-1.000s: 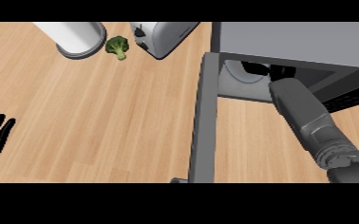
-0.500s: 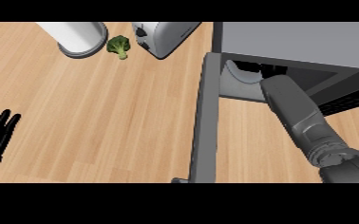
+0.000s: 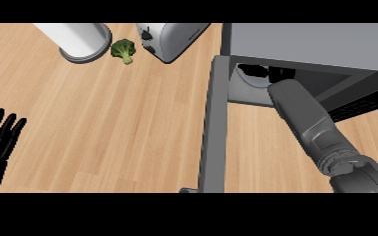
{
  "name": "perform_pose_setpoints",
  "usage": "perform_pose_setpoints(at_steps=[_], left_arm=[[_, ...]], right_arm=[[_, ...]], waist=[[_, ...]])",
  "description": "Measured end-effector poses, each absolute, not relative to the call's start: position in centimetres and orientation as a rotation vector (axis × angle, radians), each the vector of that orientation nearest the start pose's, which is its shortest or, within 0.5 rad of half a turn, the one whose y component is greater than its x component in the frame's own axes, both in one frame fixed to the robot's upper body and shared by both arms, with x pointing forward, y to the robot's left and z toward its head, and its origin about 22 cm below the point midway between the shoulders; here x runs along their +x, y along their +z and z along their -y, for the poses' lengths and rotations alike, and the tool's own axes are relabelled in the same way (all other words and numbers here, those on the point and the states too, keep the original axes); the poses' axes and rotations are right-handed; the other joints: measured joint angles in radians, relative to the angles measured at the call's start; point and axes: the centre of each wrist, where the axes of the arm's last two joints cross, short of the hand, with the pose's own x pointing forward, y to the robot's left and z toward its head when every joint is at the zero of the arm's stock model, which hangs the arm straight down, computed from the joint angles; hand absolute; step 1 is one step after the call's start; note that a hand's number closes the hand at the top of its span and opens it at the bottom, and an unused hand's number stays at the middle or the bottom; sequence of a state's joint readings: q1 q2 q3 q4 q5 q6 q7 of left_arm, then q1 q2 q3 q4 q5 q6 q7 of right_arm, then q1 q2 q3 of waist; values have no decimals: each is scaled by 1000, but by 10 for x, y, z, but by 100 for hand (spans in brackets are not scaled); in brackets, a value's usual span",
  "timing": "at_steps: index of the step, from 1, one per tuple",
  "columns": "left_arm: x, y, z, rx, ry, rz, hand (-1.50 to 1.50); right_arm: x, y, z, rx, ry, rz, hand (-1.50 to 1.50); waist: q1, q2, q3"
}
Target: Pick up the milk, place it into the microwave and close the microwave
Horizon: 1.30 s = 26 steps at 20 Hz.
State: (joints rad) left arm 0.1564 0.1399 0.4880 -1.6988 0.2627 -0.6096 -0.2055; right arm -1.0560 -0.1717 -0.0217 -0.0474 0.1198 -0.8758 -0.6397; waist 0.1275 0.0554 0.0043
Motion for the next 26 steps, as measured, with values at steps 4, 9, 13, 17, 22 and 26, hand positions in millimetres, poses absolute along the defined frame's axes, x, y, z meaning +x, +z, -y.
perform_pose_setpoints(at_steps=[4, 9, 13, 17, 22, 26], left_arm=[[166, 24, -387, -87, -40, 1870, -150], [163, 26, -387, -75, -41, 1879, -150], [158, 23, -386, -63, -28, 1885, -150], [150, 23, -386, -59, -23, 1884, -150], [144, 23, -378, -59, -25, 1878, -150], [137, 24, -368, -55, -32, 1874, -150]], right_arm=[[423, -1, 199, -995, 311, 1763, -150], [418, -8, 200, -959, 296, 1770, -150], [416, -11, 204, -933, 290, 1772, -150], [412, -17, 208, -867, 274, 1795, -150], [399, -36, 208, -719, 239, 1830, -150], [391, -47, 204, -612, 197, 1844, -150]], waist=[[-5, -5, -1], [-22, -12, 0], [-34, -18, 0], [-47, -24, -1], [-66, -32, -1], [-79, -38, -2]])
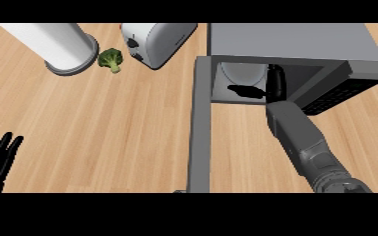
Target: Pick up the milk, place it into the microwave and close the microwave
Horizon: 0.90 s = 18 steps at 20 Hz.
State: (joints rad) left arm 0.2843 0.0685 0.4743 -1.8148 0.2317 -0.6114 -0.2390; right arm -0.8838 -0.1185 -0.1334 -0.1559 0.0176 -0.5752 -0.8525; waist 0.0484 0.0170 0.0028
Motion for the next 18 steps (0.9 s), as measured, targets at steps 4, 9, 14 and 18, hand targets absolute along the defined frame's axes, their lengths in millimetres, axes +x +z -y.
perform_pose_setpoints(at_steps=[4, 9, 14, 18], left_arm=[[128, 22, -366, -86, -57, 1848, -150], [130, 18, -354, -197, -97, 1831, -150], [131, 18, -342, -288, -142, 1819, -150], [137, 23, -324, -351, -188, 1811, -150]], right_arm=[[378, -63, 200, -515, 148, 1850, -150], [358, -84, 187, -347, 105, 1856, -150], [334, -106, 183, -178, 70, 1866, -150], [312, -119, 186, -99, 45, 1876, -150]], waist=[[-18, -8, -1], [-37, -15, -2], [-49, -21, -3], [-56, -26, -3]])
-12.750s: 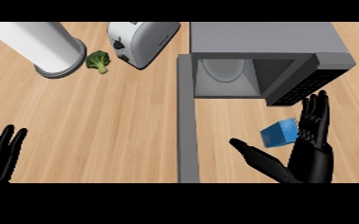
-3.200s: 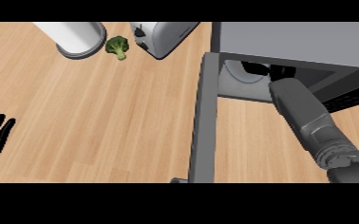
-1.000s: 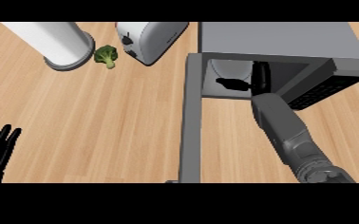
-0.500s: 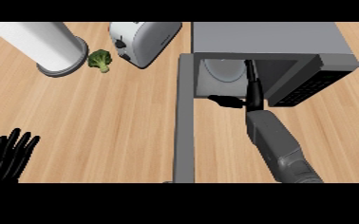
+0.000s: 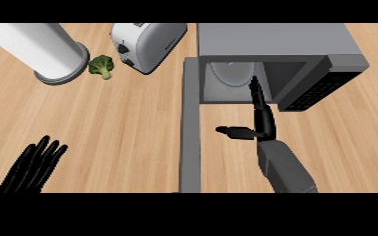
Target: Pick up the milk, place it into the microwave and close the microwave
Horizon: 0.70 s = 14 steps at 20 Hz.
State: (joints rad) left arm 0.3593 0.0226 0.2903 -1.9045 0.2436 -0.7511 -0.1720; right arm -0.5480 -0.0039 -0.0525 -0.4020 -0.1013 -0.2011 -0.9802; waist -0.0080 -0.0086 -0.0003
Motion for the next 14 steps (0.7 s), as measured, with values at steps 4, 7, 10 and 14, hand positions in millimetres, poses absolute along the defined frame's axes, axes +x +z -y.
perform_pose_setpoints(at_steps=[4, 7, 10, 14], left_arm=[[139, 22, -313, -391, -264, 1787, 150], [147, 24, -301, -404, -314, 1778, 150], [158, 26, -288, -404, -364, 1776, 150], [178, 30, -270, -406, -428, 1769, 150]], right_arm=[[287, -128, 194, -72, 40, 1886, -150], [267, -129, 203, -57, -7, 1900, -150], [247, -123, 214, -30, -56, 1918, 150], [217, -109, 228, -7, -98, 1937, 150]], waist=[[-12, -3, -1], [-17, -2, -1], [-20, -1, -1], [-18, 2, -1]])
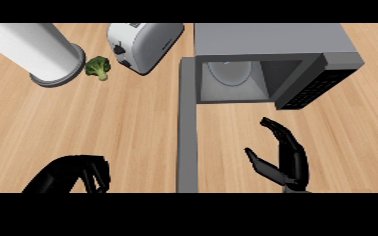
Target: Pick up the milk, place it into the microwave and close the microwave
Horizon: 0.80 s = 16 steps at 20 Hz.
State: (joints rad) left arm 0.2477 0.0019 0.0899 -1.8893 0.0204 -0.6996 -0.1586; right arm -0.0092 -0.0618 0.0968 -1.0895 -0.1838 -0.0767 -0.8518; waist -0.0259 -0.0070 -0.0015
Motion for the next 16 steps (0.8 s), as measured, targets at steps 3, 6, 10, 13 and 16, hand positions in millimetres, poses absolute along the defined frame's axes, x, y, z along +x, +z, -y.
perform_pose_setpoints(at_steps=[3, 6, 10, 13, 16], left_arm=[[195, 30, -250, -403, -488, 1764, 150], [210, 26, -232, -388, -539, 1764, 150], [232, 27, -199, -397, -608, 1762, 150], [252, 21, -169, -415, -663, 1749, 150], [264, 23, -144, -405, -741, 1775, 150]], right_arm=[[197, -96, 243, -10, -122, 1943, -150], [179, -83, 262, -22, -157, 1949, -150], [164, -65, 283, -50, -179, 1965, -150], [161, -51, 293, -85, -160, 1975, -150], [156, -42, 305, -102, -135, 1989, -150]], waist=[[3, 2, 0], [5, 4, 0], [8, 5, 1], [5, 7, 1], [6, 7, 1]])
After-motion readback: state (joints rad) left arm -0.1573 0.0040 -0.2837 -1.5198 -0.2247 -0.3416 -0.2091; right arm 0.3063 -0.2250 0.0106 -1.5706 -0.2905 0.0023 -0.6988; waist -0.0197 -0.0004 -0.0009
